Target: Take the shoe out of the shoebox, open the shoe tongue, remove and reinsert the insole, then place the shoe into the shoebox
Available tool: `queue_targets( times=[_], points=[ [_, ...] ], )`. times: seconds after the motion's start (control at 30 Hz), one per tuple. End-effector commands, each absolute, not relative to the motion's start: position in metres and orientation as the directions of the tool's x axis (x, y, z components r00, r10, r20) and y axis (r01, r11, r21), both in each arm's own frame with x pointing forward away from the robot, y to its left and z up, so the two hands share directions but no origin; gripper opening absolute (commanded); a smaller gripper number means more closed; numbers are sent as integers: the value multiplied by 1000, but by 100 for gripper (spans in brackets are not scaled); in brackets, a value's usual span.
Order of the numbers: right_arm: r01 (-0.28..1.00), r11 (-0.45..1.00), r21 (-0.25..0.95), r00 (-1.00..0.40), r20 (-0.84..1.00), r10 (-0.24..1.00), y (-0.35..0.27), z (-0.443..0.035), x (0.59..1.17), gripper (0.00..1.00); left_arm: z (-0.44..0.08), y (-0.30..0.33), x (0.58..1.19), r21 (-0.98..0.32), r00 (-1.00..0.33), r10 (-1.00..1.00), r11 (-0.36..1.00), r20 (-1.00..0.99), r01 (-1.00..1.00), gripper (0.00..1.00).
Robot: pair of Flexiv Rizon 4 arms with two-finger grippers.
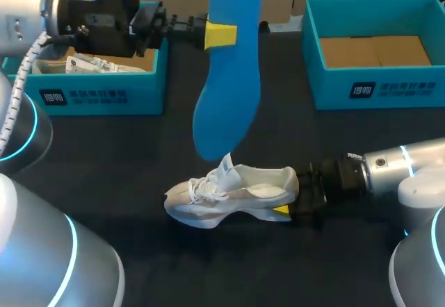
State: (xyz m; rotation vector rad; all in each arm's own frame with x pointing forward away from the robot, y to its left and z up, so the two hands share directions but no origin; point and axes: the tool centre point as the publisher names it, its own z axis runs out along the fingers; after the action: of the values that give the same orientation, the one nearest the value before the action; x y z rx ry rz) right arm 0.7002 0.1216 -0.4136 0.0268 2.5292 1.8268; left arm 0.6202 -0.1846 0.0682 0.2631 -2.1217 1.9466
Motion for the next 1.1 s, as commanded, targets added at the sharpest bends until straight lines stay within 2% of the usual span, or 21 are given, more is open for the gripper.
queue_targets(
  times=[0.03, 0.97, 1.0, 1.03, 1.07, 1.1],
  points=[
    [1, 317, 949, -1000, -8, 27, 124, -416, 699, 0, 72, -180, 631, -946, -950, 47, 115, 309, -302, 0],
    [1, 317, 949, -1000, -8, 27, 124, -416, 699, 0, 77, -184, 638, -943, -946, 87, 145, 313, -299, 0],
    [-1, 319, 948, -999, -11, 31, 123, -414, 700, 12, 77, -184, 638, -943, -946, 87, 145, 313, -299, 0],
    [-5, 326, 945, -999, -16, 31, 122, -412, 700, 40, 77, -184, 638, -943, -946, 87, 145, 313, -299, 0],
    [-3, 334, 942, -999, -16, 36, 121, -411, 701, 88, 77, -184, 638, -943, -946, 87, 145, 313, -299, 0],
    [-3, 338, 941, -999, -17, 40, 120, -409, 701, 100, 77, -184, 638, -943, -946, 87, 145, 313, -299, 0]
  ],
)
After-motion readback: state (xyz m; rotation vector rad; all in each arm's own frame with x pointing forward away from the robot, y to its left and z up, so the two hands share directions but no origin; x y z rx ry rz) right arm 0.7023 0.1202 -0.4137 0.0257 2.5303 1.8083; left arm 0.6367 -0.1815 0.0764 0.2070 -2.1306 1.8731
